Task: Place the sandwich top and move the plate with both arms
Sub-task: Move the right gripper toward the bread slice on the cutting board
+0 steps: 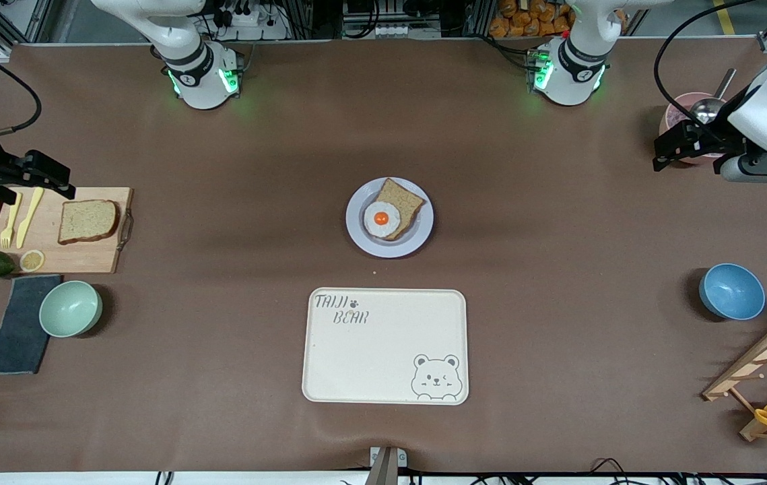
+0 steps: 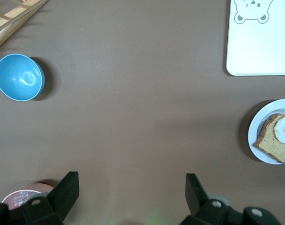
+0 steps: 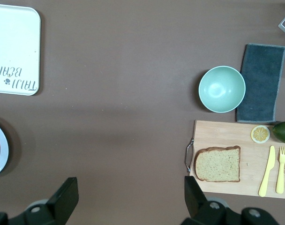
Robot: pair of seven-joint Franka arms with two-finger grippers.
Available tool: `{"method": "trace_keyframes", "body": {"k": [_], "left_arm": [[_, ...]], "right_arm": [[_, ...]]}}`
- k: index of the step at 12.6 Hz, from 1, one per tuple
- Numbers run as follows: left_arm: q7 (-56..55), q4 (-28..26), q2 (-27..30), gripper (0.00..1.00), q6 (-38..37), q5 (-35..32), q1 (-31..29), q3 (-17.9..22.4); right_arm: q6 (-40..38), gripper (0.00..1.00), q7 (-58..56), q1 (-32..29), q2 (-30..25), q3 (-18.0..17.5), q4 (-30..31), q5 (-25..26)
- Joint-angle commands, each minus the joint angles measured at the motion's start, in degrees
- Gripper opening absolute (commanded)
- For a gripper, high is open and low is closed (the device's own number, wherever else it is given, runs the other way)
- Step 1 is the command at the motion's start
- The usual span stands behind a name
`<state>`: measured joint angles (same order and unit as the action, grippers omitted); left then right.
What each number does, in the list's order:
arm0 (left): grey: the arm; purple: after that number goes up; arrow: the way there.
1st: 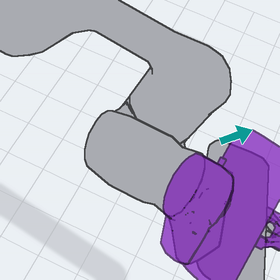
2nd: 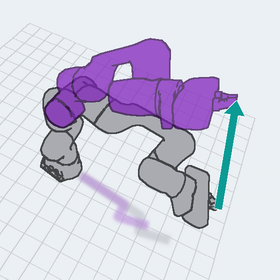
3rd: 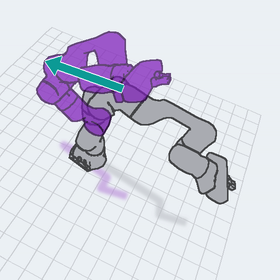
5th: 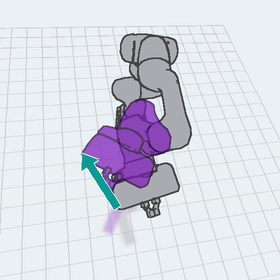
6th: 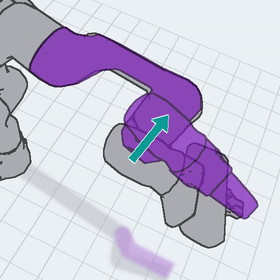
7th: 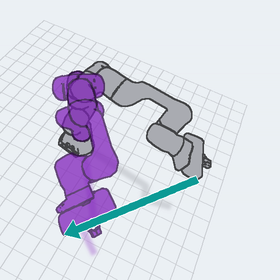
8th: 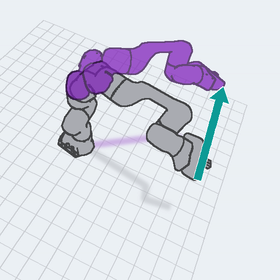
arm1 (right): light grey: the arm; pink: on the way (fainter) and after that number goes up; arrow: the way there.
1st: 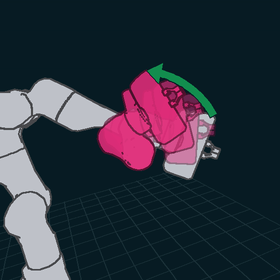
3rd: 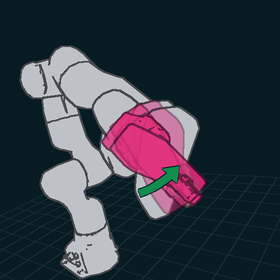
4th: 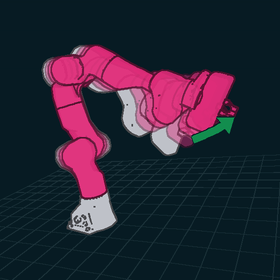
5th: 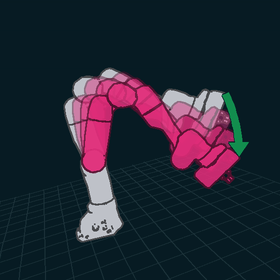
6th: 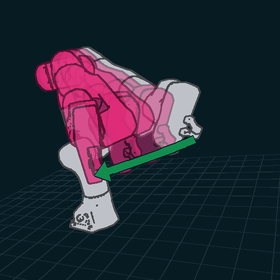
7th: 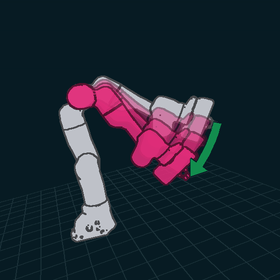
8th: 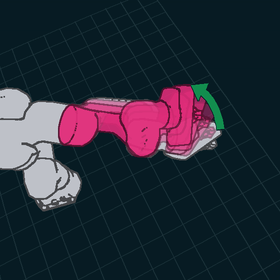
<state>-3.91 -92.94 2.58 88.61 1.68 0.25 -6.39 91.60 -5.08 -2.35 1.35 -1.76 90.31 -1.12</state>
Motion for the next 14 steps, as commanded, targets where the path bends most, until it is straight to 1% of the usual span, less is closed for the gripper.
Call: {"method": "trace_keyframes", "body": {"k": [1,4,6,8,11,12,14], "left_arm": [[1.09,1.35,-0.38,1.00,-0.72,-0.89,-0.07,-0.02],[0.83,1.44,-0.91,1.00,-0.72,-0.54,0.02,-0.02],[0.48,4.33,-3.10,1.00,-0.81,-1.59,0.72,-0.64],[0.48,4.26,-3.37,1.00,-0.81,-1.95,0.54,-0.64],[1.18,2.68,-3.20,1.00,-1.59,-1.16,-0.42,-0.64],[1.18,1.11,-3.02,1.00,-3.60,-1.07,-0.51,-0.64],[1.18,-1.62,-2.67,1.00,-3.97,-0.63,-1.38,-0.64]], "right_arm": [[-0.81,1.00,-0.11,1.37,0.67,1.22,-1.45,1.12],[-0.81,1.00,-0.19,1.82,0.75,1.76,-1.45,1.12],[-0.63,1.00,-0.28,1.64,0.84,1.67,-1.45,1.03],[-0.28,1.00,-0.46,1.38,1.11,1.76,-1.54,1.03],[-0.45,1.00,-0.46,1.64,2.68,2.11,-1.54,1.12],[-0.63,1.00,-0.46,1.21,3.04,2.11,-1.45,1.03],[-0.98,1.00,-0.46,1.03,3.74,2.20,-1.36,1.03]]}}
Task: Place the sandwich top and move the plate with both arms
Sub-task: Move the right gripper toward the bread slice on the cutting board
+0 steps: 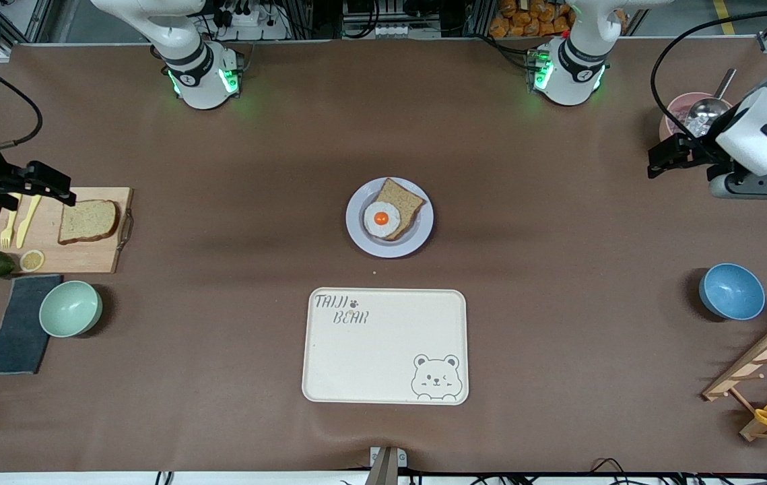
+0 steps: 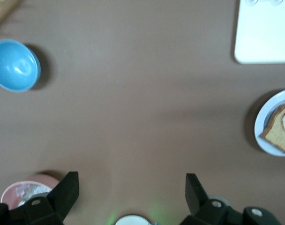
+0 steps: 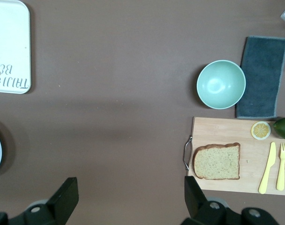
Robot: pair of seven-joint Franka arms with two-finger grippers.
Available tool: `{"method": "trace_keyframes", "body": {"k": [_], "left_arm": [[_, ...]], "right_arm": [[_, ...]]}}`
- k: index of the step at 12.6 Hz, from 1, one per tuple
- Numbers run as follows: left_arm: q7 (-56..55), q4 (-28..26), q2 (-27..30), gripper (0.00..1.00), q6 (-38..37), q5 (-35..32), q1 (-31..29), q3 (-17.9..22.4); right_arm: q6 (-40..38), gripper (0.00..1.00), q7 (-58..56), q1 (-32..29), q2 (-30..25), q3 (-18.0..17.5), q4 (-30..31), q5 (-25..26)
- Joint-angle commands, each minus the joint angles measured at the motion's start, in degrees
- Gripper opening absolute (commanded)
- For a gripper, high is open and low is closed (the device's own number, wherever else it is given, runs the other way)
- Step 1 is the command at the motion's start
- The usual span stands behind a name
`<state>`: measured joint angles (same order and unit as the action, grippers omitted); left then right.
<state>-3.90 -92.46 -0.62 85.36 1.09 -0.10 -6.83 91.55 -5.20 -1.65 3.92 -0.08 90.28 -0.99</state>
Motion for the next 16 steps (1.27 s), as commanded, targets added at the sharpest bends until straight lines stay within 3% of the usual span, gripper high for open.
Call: {"method": "trace_keyframes", "body": {"k": [1,4,8,9,13,16], "left_arm": [[1.35,-2.80,0.53,1.00,-0.73,0.92,-1.13,-0.20],[1.88,-5.44,0.53,1.00,-0.55,2.50,-2.62,-0.02],[8.02,-10.70,0.71,1.00,0.76,10.05,-8.49,-0.02],[9.95,-13.16,0.71,1.00,2.25,12.16,-8.86,-0.02],[13.20,-20.02,0.36,1.00,8.41,19.74,-10.97,-0.02],[15.23,-23.54,-0.08,1.00,8.94,21.14,-11.06,-0.02]], "right_arm": [[-0.85,1.00,-0.25,0.24,1.35,0.87,-1.51,0.99],[-0.58,1.00,-5.67,-1.51,2.84,2.54,-1.51,0.90],[-0.23,1.00,-11.40,-4.50,6.35,5.09,-1.60,0.89],[-0.06,1.00,-18.38,-4.50,8.36,5.96,-2.56,0.99],[2.67,0.98,-25.01,-4.50,14.08,13.69,-1.69,-2.87],[4.59,0.91,-28.72,-6.34,15.33,16.42,2.25,-4.54]]}}
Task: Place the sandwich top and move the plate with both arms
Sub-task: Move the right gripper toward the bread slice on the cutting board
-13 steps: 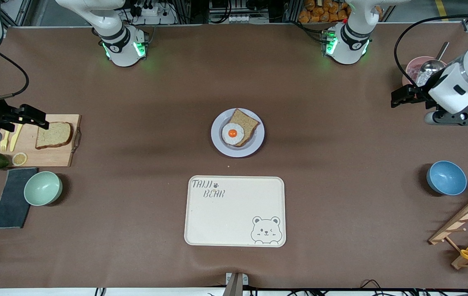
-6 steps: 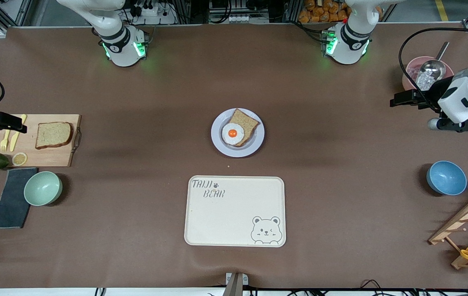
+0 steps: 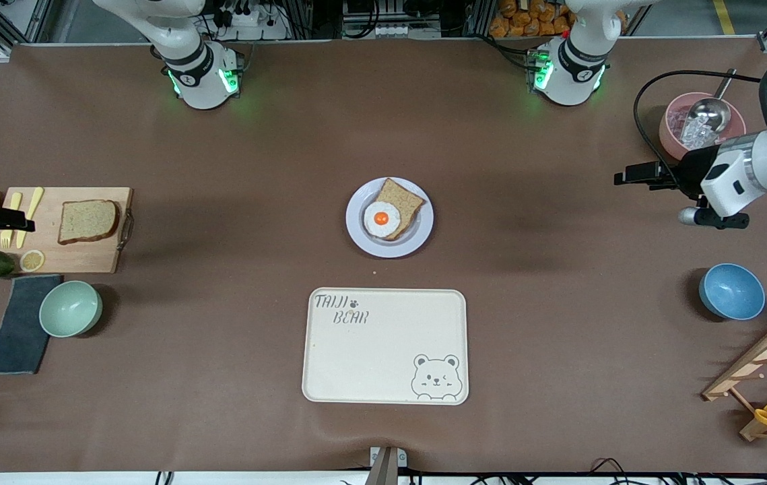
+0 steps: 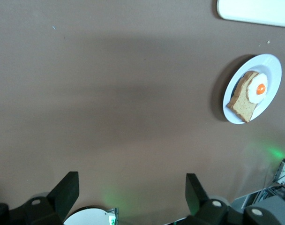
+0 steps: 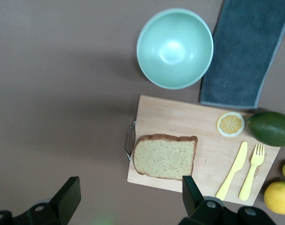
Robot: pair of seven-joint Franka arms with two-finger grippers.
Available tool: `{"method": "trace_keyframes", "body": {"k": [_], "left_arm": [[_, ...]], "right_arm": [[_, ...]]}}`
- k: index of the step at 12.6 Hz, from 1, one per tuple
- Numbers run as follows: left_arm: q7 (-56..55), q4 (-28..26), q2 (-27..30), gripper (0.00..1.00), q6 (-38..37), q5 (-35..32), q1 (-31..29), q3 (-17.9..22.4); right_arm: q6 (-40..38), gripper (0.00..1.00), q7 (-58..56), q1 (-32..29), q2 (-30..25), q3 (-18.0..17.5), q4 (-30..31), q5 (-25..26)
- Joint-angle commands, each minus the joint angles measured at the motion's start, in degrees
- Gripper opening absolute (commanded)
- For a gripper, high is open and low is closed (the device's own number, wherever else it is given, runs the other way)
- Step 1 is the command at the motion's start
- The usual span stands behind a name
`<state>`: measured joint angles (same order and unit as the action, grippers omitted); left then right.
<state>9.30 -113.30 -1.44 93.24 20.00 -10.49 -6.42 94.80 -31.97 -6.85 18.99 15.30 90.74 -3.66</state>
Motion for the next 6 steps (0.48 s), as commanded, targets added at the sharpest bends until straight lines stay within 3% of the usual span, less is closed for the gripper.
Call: {"method": "trace_keyframes", "body": {"k": [1,3,6], "left_arm": [[5.35,-4.63,0.65,1.00,2.46,4.85,-1.46,-0.34],[13.77,-8.85,1.26,1.00,3.62,7.68,-3.91,-0.43],[22.67,-13.70,5.30,1.00,-1.20,9.26,-9.36,-0.52]], "right_arm": [[3.44,0.90,-4.13,-1.67,0.43,1.66,3.64,-2.32],[8.44,0.88,-10.27,-2.81,0.78,3.67,8.38,-6.77],[11.54,0.81,-15.57,-2.82,4.38,7.01,9.90,-8.29]]}}
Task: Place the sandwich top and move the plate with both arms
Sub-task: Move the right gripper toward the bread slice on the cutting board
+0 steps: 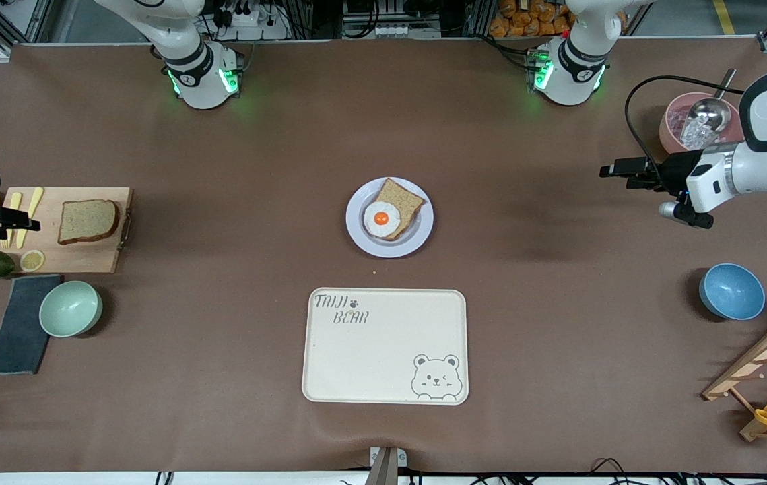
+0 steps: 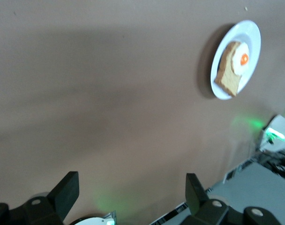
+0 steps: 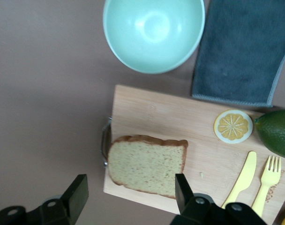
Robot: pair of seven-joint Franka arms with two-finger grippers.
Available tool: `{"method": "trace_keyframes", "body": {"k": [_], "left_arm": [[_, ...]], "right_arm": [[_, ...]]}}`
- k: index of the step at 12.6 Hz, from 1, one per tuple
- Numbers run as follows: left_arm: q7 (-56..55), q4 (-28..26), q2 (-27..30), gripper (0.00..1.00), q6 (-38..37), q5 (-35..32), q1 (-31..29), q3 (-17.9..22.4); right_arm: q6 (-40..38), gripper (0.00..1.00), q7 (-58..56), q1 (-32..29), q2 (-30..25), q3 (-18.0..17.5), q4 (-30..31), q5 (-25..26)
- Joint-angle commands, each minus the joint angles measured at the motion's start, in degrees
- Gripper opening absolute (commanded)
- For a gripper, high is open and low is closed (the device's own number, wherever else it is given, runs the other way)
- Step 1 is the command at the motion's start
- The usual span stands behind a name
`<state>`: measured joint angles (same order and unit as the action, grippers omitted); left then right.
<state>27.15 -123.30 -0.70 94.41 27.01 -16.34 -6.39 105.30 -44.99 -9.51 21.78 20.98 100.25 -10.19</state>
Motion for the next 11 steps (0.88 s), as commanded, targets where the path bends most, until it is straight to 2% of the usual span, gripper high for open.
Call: {"method": "trace_keyframes", "body": {"k": [1,3,5,8,11], "left_arm": [[7.10,-3.61,4.30,1.00,-3.78,2.95,-4.22,-0.47],[6.78,-3.17,3.25,1.00,-3.28,4.70,-3.09,-1.77],[6.25,-3.17,-0.16,1.00,0.83,8.66,-2.91,-5.37],[-3.56,-2.91,-3.17,1.00,9.98,8.50,-2.91,-14.15],[-5.09,-2.91,-3.87,1.00,10.79,8.14,-2.82,-15.06]], "right_arm": [[1.31,0.79,-2.73,-0.07,2.73,1.95,0.30,-1.85],[2.19,0.72,-4.22,-0.77,5.28,2.39,0.38,-3.24],[2.63,0.69,-7.28,-1.73,7.91,3.27,0.38,-6.92],[5.52,0.69,-13.35,-1.21,11.52,5.56,0.30,-9.84],[6.41,0.64,-16.08,-1.74,13.28,5.74,0.30,-11.95]]}}
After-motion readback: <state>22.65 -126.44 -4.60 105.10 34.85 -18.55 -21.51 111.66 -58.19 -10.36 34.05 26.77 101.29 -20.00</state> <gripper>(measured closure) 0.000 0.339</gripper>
